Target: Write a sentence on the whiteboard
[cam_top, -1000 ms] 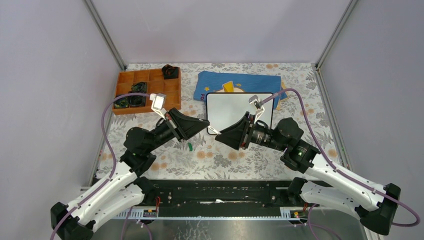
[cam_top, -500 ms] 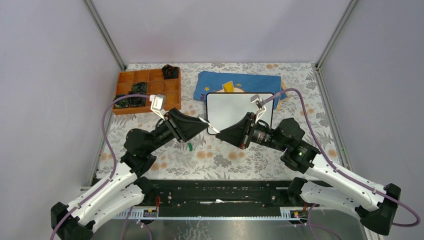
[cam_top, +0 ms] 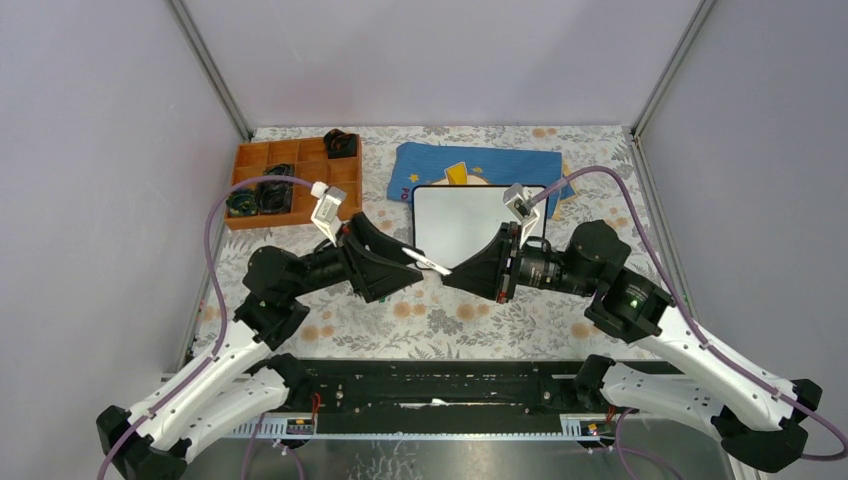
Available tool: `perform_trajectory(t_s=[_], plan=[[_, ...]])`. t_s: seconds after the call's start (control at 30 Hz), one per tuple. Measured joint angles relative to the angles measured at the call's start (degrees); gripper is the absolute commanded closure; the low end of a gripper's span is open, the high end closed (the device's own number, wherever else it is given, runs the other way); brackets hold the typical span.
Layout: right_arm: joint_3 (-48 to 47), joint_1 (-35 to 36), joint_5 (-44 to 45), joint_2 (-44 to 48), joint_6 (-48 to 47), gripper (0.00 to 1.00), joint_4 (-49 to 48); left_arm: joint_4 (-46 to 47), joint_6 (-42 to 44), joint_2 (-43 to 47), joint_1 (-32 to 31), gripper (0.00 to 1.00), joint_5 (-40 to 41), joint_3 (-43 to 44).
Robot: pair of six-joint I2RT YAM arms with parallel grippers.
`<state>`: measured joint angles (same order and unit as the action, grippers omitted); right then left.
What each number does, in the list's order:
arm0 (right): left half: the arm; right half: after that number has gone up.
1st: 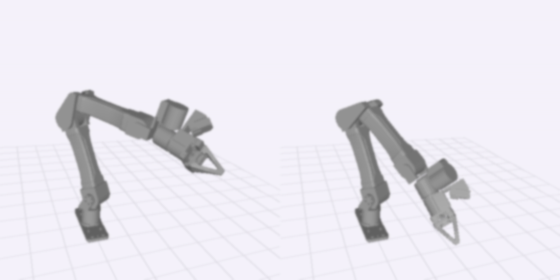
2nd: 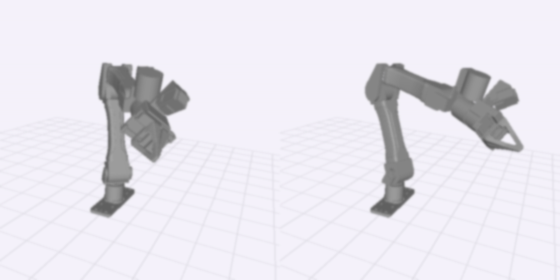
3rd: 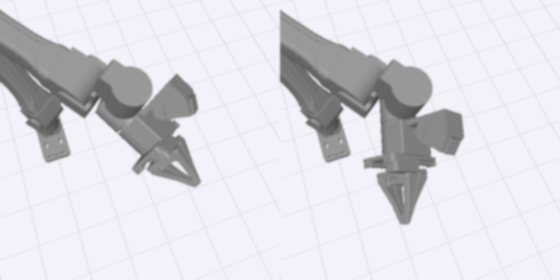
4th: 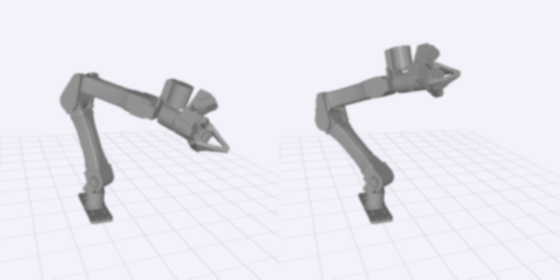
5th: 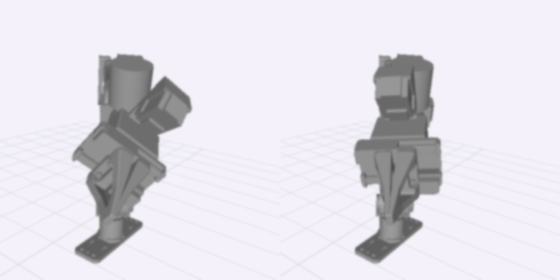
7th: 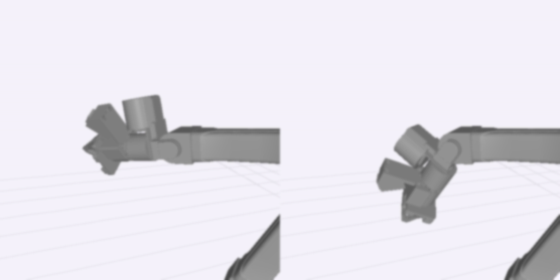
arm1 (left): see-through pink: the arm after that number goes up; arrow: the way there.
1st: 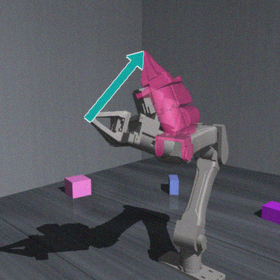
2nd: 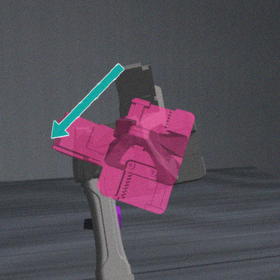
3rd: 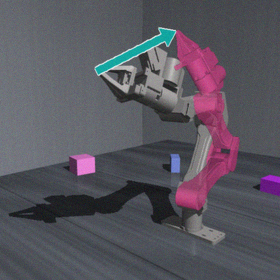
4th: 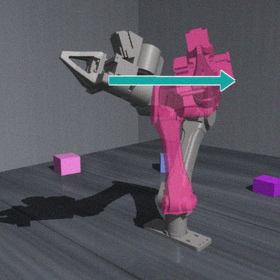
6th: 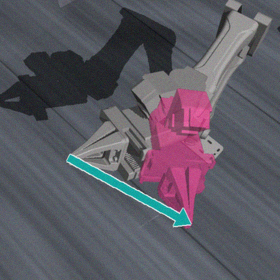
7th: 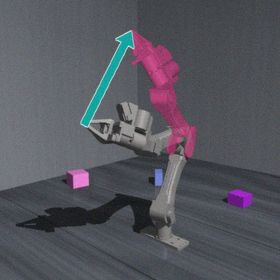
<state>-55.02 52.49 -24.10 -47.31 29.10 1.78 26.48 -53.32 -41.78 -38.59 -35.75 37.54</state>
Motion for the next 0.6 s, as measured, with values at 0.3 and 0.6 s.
perform_trajectory(t_s=[0.3, 0.6], plan=[[-6.03, 0.00, -7.85, -3.08, -4.66, 1.00, 9.73, -1.92, 1.88, -2.01, 0.00, 0.40, -6.67, 1.99], [-6.40, 0.00, -10.58, -3.82, -6.86, 1.00, 13.62, -2.12, 2.43, -2.60, 0.00, 0.49, -10.67, 4.04]])
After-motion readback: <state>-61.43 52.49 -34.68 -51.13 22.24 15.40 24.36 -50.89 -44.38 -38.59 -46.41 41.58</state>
